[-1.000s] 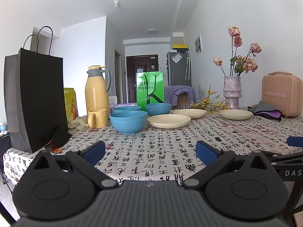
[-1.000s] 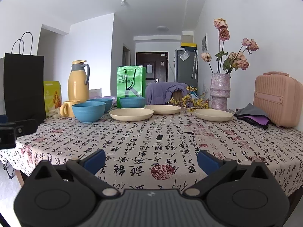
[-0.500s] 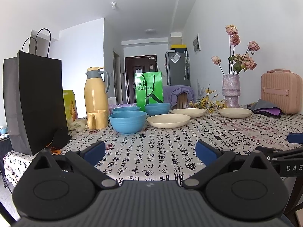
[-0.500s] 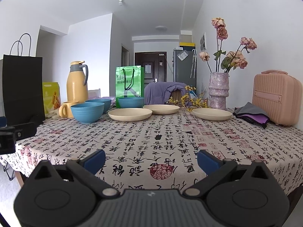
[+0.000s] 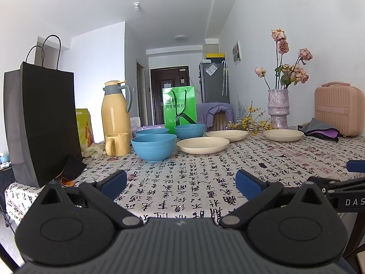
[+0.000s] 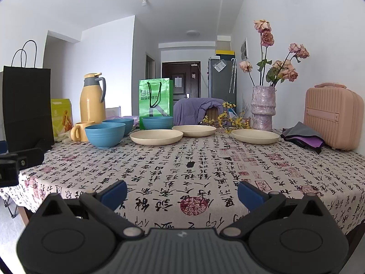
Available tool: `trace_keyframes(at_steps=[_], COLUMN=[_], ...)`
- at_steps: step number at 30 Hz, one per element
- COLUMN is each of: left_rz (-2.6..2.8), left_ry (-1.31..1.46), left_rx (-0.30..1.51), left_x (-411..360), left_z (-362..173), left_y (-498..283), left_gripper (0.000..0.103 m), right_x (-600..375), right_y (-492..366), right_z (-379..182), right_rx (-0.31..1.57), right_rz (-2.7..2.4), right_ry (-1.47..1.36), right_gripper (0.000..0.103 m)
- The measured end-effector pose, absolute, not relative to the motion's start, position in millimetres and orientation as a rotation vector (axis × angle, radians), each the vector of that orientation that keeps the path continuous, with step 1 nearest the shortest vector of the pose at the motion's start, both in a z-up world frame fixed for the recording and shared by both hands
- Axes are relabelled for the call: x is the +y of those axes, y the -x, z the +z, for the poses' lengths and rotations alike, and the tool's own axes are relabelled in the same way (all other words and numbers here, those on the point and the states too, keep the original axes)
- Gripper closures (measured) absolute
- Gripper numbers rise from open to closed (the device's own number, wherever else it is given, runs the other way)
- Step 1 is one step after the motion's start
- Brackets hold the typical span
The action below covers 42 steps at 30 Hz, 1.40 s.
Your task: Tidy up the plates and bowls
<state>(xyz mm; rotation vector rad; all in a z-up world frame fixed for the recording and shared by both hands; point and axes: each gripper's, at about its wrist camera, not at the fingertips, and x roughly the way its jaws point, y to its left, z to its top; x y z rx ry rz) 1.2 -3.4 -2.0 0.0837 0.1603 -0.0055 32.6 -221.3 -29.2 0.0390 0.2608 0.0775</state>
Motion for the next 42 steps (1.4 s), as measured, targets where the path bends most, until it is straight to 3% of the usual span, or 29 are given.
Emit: trace_keyframes(at_steps=[42], left_rz=[-0.004], left_ry=[-0.098], left_rx=[0.171], left_x=[-3.9], left_z=[-7.4], left_y=[-4.8], left_gripper=[0.000], right_x=[-223.0], right_y=[-33.7], right_z=[-30.1], right_rx=[0.267], right_rz=[0.069], right_ry=[-0.050], right_gripper=[0.000])
